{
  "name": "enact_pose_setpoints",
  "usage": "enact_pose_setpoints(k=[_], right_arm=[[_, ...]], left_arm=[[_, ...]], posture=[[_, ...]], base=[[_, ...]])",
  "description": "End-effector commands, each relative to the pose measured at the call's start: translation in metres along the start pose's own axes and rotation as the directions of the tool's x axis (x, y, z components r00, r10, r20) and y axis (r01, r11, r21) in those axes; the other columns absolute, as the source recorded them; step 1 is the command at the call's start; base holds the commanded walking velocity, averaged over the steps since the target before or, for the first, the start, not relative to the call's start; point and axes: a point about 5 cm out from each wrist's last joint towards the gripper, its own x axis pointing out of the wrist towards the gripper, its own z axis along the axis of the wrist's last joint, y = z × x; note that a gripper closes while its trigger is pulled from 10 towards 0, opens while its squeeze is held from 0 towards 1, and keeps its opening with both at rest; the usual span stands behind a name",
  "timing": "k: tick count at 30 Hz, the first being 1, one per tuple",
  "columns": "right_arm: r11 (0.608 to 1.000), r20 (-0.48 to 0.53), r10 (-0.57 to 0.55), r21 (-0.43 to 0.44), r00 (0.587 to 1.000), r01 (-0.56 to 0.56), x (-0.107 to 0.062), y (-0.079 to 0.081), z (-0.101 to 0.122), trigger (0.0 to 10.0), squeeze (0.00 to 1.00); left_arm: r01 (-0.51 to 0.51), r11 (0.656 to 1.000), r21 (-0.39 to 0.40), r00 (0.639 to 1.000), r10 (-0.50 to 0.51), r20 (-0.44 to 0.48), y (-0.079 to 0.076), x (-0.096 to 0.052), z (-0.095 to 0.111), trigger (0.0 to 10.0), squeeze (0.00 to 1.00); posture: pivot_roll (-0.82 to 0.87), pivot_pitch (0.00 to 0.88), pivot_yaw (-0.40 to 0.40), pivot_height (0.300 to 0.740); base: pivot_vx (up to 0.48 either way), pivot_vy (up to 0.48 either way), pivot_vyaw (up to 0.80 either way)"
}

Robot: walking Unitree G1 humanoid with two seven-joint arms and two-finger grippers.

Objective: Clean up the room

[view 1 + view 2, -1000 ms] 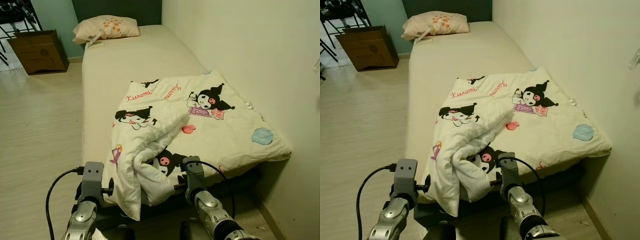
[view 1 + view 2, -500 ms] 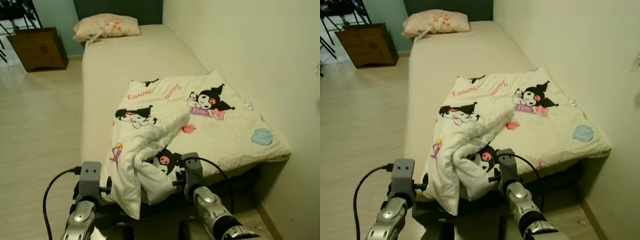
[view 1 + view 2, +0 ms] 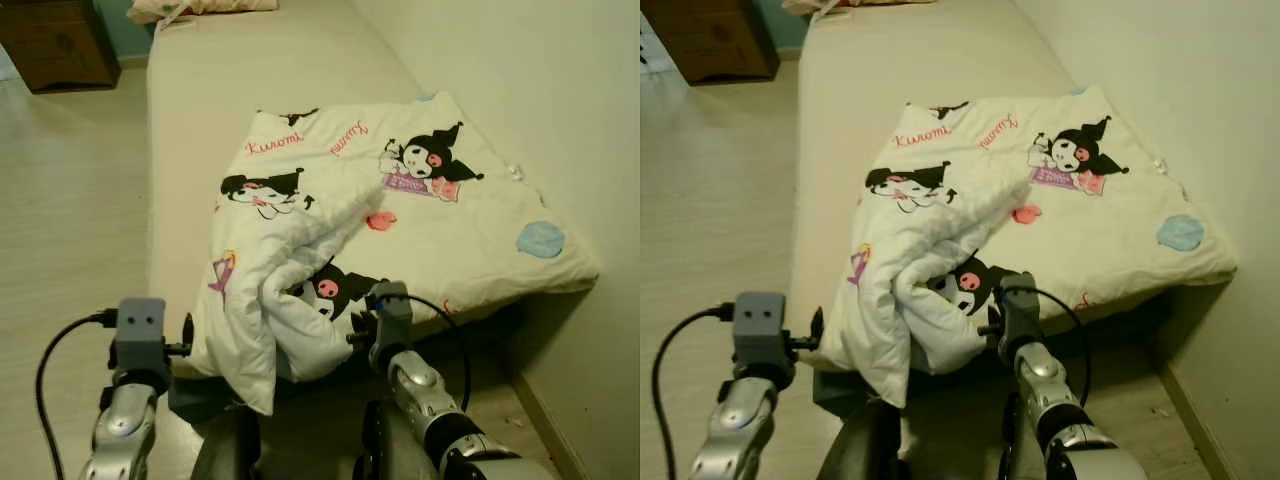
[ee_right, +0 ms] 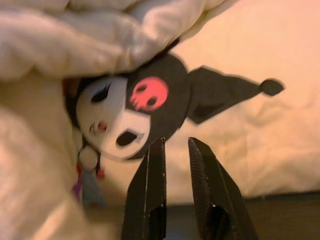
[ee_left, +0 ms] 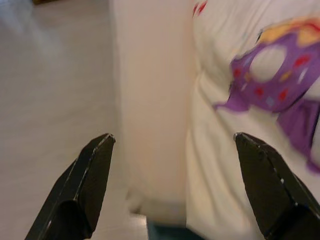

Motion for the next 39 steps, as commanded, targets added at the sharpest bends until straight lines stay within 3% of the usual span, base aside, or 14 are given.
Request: enact_pose_setpoints(k=[1,5,8,11,16,28,32,33,34,35,36,37,38,39], right_arm=[[0.999,0.021,0.005,0.053,1.000,-0.007,0.000,0.002,0.000,10.0,0.99],[0.990,0.119,0.020,0.134,0.993,-0.035,0.007,0.007,0.020,10.0,1.00],[0.985,0.132,0.017,0.166,0.991,-0.038,0.009,0.008,0.023,10.0,1.00],[0.982,0.135,0.066,0.169,0.989,-0.089,0.011,0.020,0.024,10.0,1.00],[0.968,0.114,0.219,0.103,0.969,-0.231,0.008,0.042,0.014,10.0,1.00],[0.941,0.182,0.234,0.203,0.955,-0.269,0.020,0.057,0.037,10.0,1.00],[0.934,0.168,0.266,0.197,0.949,-0.297,0.022,0.068,0.038,10.0,1.00],[0.940,0.114,0.283,0.164,0.952,-0.299,0.022,0.074,0.033,10.0,1.00],[0.973,0.005,0.219,0.073,0.976,-0.219,0.020,0.070,0.017,10.0,0.93],[0.987,-0.062,0.159,-0.004,0.985,-0.160,0.018,0.065,0.007,10.0,0.93],[0.998,-0.099,0.052,-0.025,0.994,-0.055,0.013,0.050,-0.005,10.0,0.00],[0.999,-0.109,-0.041,-0.026,0.993,0.038,0.008,0.035,-0.012,10.0,0.00],[0.999,-0.109,-0.041,-0.026,0.993,0.038,0.008,0.035,-0.012,10.0,0.00],[0.995,-0.104,-0.102,-0.009,0.989,0.101,0.003,0.024,-0.016,10.0,0.00]], left_arm=[[0.003,1.000,0.018,1.000,-0.003,-0.004,0.010,-0.004,0.002,10.0,0.00],[0.051,0.998,0.034,0.999,-0.051,0.014,0.012,-0.006,0.011,10.0,0.00],[0.057,0.998,0.032,0.998,-0.057,0.005,0.012,-0.006,0.011,10.0,0.00],[0.084,0.996,0.040,0.996,-0.084,-0.010,0.008,-0.006,0.009,10.0,0.00],[0.108,0.992,0.065,0.994,-0.105,-0.041,-0.002,-0.005,0.003,10.0,0.00],[0.118,0.992,0.038,0.992,-0.115,-0.053,-0.008,-0.005,0.007,10.0,0.00],[0.131,0.991,0.029,0.989,-0.128,-0.069,-0.011,-0.003,0.006,10.0,0.00],[0.150,0.989,0.021,0.986,-0.148,-0.072,-0.016,0.000,0.006,10.0,0.00],[0.187,0.982,0.001,0.979,-0.187,-0.076,-0.026,0.006,0.007,10.0,0.00],[0.213,0.977,-0.012,0.974,-0.214,-0.077,-0.033,0.010,0.008,10.0,0.00],[0.259,0.965,-0.038,0.962,-0.261,-0.076,-0.044,0.016,0.011,10.0,0.00],[0.294,0.954,-0.058,0.952,-0.298,-0.071,-0.053,0.022,0.015,10.0,0.01],[0.294,0.954,-0.058,0.952,-0.298,-0.071,-0.053,0.022,0.015,10.0,0.01],[0.323,0.944,-0.073,0.943,-0.327,-0.062,-0.061,0.026,0.019,10.0,0.01]], posture=[[0.10,0.377,-0.052,0.609],[0.10,0.389,-0.044,0.609],[0.10,0.389,-0.044,0.609],[0.09,0.393,-0.035,0.609],[0.10,0.394,-0.026,0.609],[0.09,0.379,-0.027,0.609],[0.08,0.378,-0.027,0.609],[0.07,0.372,-0.027,0.609],[0.06,0.369,-0.030,0.609],[0.06,0.369,-0.030,0.609],[0.06,0.369,-0.030,0.609],[0.06,0.362,-0.025,0.609],[0.06,0.362,-0.025,0.609],[0.06,0.362,-0.025,0.609]], base=[[0.000,0.000,0.00],[0.000,0.000,0.00],[0.000,0.000,0.00],[0.000,0.000,0.00],[0.000,0.000,0.00],[0.000,0.000,0.00],[0.000,0.000,0.00],[0.000,0.000,0.00],[0.000,0.000,0.00],[0.000,0.000,0.00],[0.000,0.000,0.00],[0.000,0.000,0.00],[0.000,0.000,0.00],[0.000,0.000,0.00]])
